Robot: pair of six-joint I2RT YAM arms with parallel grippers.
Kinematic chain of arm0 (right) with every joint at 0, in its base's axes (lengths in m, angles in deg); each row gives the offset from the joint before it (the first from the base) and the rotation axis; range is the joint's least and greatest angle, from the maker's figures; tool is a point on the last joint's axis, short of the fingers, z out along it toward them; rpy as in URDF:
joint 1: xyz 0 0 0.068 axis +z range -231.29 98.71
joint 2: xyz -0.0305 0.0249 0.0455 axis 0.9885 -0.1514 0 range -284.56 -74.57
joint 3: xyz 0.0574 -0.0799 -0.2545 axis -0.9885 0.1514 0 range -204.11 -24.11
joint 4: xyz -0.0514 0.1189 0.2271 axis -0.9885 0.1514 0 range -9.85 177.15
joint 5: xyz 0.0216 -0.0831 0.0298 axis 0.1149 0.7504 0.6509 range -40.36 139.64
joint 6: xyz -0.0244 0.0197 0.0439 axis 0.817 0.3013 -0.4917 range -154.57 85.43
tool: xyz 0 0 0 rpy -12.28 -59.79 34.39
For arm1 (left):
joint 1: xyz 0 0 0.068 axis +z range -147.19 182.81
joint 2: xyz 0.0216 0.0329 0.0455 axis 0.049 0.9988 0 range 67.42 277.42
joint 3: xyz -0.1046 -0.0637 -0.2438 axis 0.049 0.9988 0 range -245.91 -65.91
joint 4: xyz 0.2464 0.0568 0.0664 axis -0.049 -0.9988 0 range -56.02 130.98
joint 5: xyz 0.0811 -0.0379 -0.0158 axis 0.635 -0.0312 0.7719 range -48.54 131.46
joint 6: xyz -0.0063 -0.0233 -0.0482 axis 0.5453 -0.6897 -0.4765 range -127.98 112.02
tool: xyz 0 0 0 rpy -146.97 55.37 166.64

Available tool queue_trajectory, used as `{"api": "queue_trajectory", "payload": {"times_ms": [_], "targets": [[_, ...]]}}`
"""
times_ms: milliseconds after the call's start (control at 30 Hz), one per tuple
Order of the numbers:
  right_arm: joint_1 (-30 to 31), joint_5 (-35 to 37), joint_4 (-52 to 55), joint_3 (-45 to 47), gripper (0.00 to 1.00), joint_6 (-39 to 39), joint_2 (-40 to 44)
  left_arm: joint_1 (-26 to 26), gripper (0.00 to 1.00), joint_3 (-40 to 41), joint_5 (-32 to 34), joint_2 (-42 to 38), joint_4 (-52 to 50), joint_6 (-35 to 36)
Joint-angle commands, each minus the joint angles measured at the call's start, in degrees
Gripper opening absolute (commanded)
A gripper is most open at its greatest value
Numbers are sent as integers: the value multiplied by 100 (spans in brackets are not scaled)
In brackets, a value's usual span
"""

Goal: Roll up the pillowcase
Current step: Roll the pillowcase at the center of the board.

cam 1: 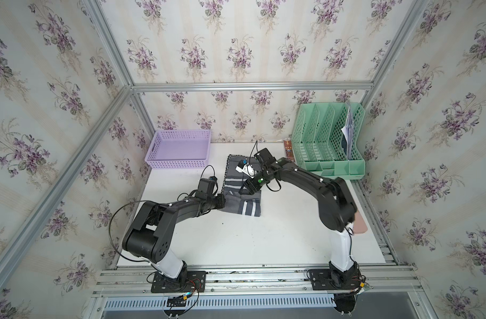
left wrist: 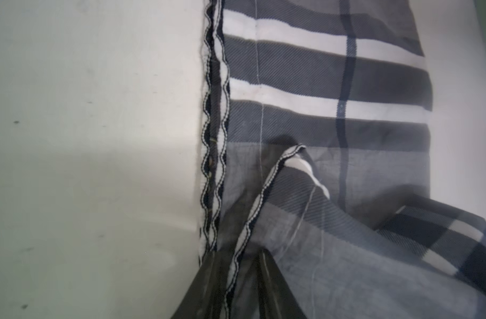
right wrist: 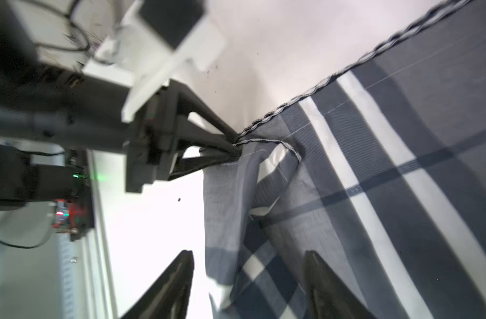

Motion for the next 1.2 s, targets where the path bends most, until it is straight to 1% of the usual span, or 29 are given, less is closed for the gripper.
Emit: {"api": "queue_trajectory", "payload": {"times_ms": [0, 67, 100, 200, 300, 400, 500, 600, 667, 700, 733, 767, 800, 833, 867, 900, 967, 1000, 1033, 1133, 1167], "targets": [[849, 2613, -3033, 1896, 74, 1013, 1086, -1, 30, -168, 277, 195, -609, -91], [1486, 3272, -3896, 2889, 74, 1753, 1402, -1, 32, -165, 321, 171, -627, -139], [1754, 3567, -4229, 3200, 74, 1936, 1439, -1, 33, -151, 308, 153, -598, -131], [2189, 4307, -4668, 3519, 75, 1966, 1245, -1, 34, -205, 269, 150, -699, -111], [2245, 4890, -5303, 3695, 75, 2082, 905, 6, 35, -182, 250, 27, -716, -126], [2232, 5289, -5638, 3704, 76, 2441, 397, -1, 35, -144, 247, -31, -689, -108], [2180, 5393, -5448, 3469, 75, 2609, -125, 5, 36, -111, 206, -56, -664, -104], [2157, 5244, -5319, 3357, 75, 2623, -358, 3, 36, -67, 233, -89, -674, -161], [2152, 5031, -5144, 3297, 73, 2558, -379, 0, 36, -28, 200, -115, -647, -165], [2138, 4908, -5017, 3253, 69, 2510, -388, 1, 37, -22, 198, -133, -652, -178], [2117, 4807, -4884, 3181, 60, 2453, -392, 1, 37, -25, 206, -161, -683, -195], [2088, 4699, -4723, 3119, 46, 2390, -388, -1, 38, -21, 214, -207, -715, -208], [2052, 4554, -4513, 3031, 29, 2318, -361, 4, 40, -20, 258, -284, -766, -226], [1995, 4335, -4212, 2927, 13, 2239, -306, -1, 42, -15, 356, -407, -856, -272], [1930, 4067, -3872, 2807, 0, 2117, -252, 20, 43, -6, 430, -524, -918, -303], [1818, 3656, -3436, 2647, 0, 1946, -158, 49, 44, 5, 483, -723, -994, -334], [1540, 2428, -2375, 2232, 0, 1682, -44, 114, 54, 45, 603, -1091, -1108, -419], [1361, 1784, -1779, 1918, 0, 1519, -66, 149, 63, 53, 620, -1287, -1169, -448], [1178, 1109, -1071, 1585, 0, 1448, -154, 199, 66, 74, 605, -1525, -1218, -453], [785, -475, 277, 865, 0, 1408, -436, 289, 68, 181, 374, -1874, -1257, -500], [683, -749, 688, 676, 0, 1388, -551, 295, 68, 218, 305, -1952, -1252, -502]]}}
